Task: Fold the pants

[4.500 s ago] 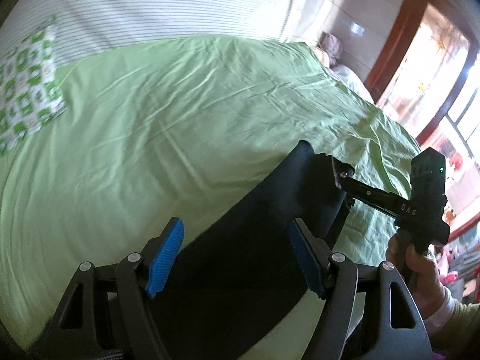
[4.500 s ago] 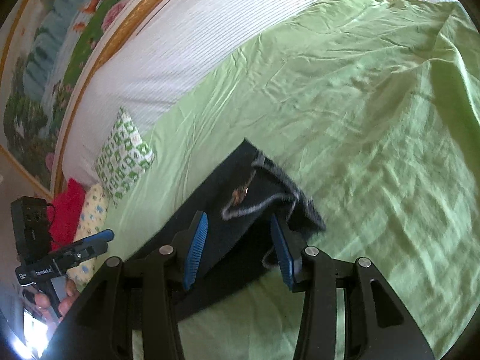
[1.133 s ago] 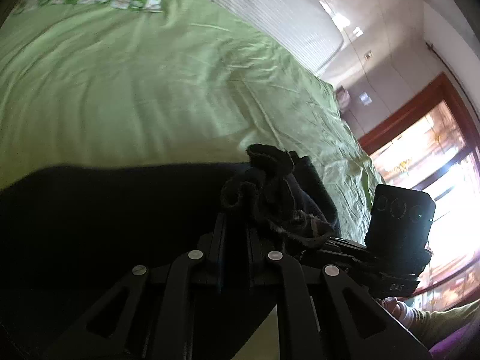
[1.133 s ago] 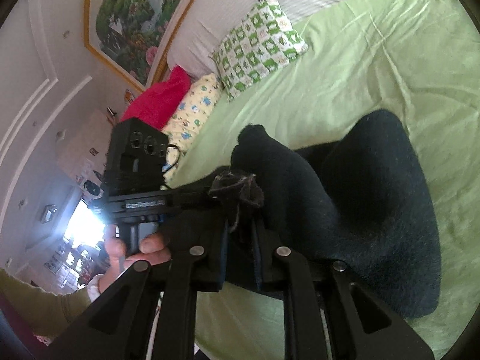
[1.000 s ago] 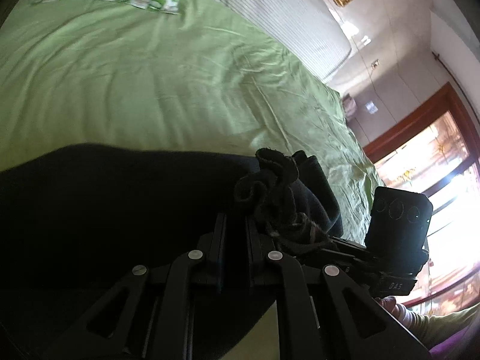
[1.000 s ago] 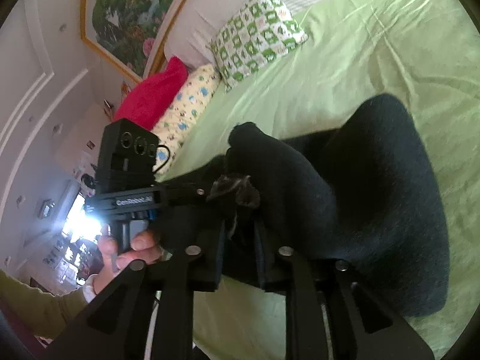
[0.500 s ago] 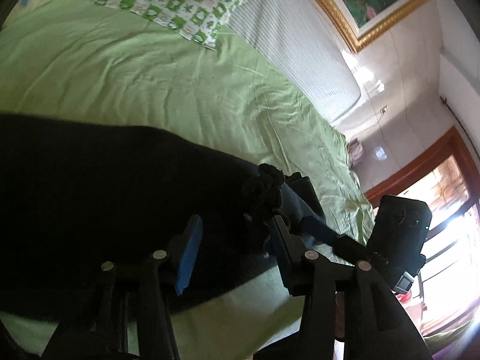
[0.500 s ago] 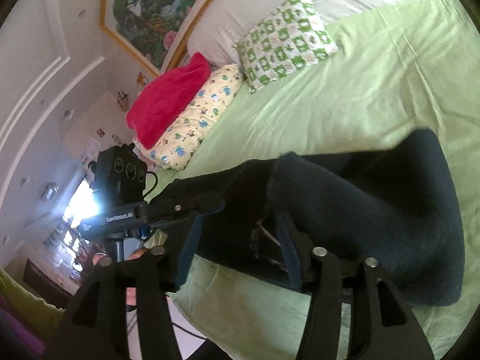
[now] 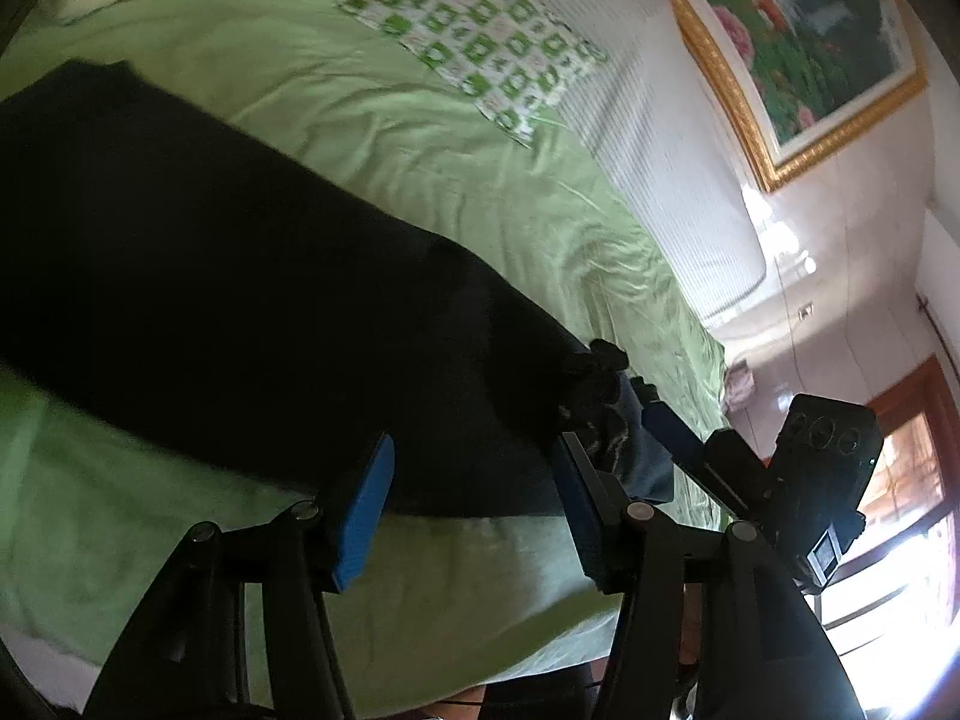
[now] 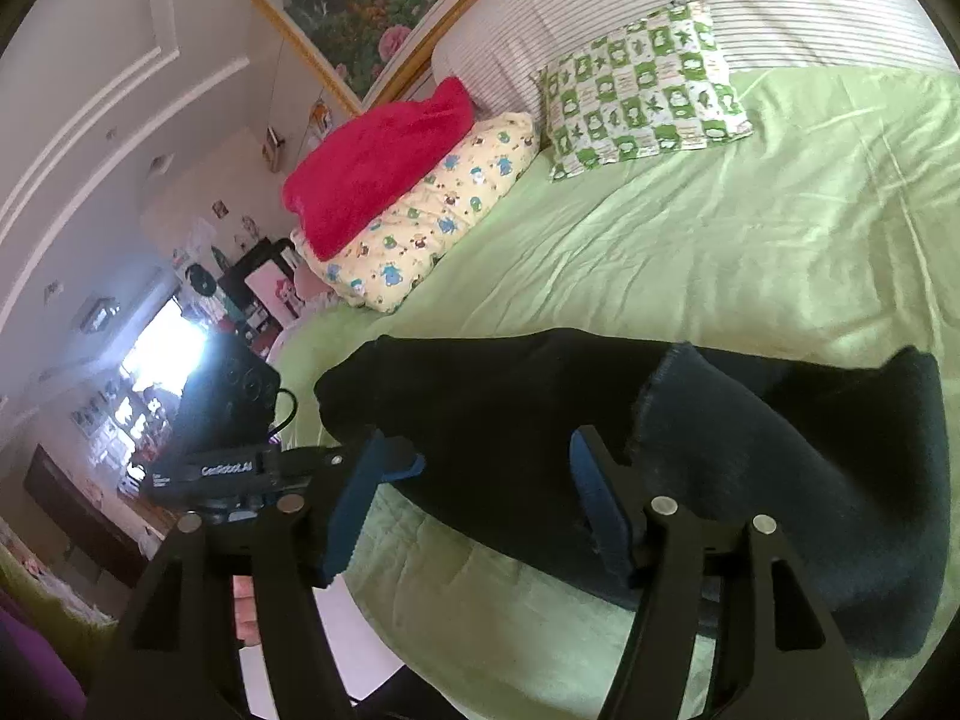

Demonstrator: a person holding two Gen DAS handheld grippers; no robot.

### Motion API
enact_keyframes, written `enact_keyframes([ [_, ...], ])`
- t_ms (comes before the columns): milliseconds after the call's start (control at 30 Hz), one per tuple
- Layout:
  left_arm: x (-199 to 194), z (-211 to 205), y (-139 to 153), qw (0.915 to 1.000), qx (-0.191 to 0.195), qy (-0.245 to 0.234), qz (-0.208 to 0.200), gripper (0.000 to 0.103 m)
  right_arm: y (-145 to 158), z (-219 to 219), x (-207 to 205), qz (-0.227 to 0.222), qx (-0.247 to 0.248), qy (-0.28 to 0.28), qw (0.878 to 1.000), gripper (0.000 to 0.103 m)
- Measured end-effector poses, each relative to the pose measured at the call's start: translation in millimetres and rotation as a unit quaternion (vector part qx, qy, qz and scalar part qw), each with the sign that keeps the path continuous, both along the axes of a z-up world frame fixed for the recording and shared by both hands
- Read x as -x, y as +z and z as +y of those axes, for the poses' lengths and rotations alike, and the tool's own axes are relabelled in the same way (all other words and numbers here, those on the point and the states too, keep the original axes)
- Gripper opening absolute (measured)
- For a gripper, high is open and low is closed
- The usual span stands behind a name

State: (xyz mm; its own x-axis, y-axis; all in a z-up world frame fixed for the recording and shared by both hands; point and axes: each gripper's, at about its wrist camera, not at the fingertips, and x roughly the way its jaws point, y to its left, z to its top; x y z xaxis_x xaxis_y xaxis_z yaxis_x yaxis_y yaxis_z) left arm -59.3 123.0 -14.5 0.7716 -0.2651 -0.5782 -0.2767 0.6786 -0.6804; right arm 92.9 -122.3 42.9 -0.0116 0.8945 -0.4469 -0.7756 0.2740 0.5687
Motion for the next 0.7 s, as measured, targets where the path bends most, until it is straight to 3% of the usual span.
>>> enact_keyframes([
  [367, 63, 38, 1, 0.9957, 0.006, 0.092, 0.009, 0.060, 8, 38, 7, -0.003, 0.005, 0.038, 0.999, 0.067],
  [700, 101, 79, -5, 0.9829, 0.023, 0.183, 0.008, 0.066, 14, 70, 13, -0.013, 0.017, 0.071, 0.997, 0.071],
])
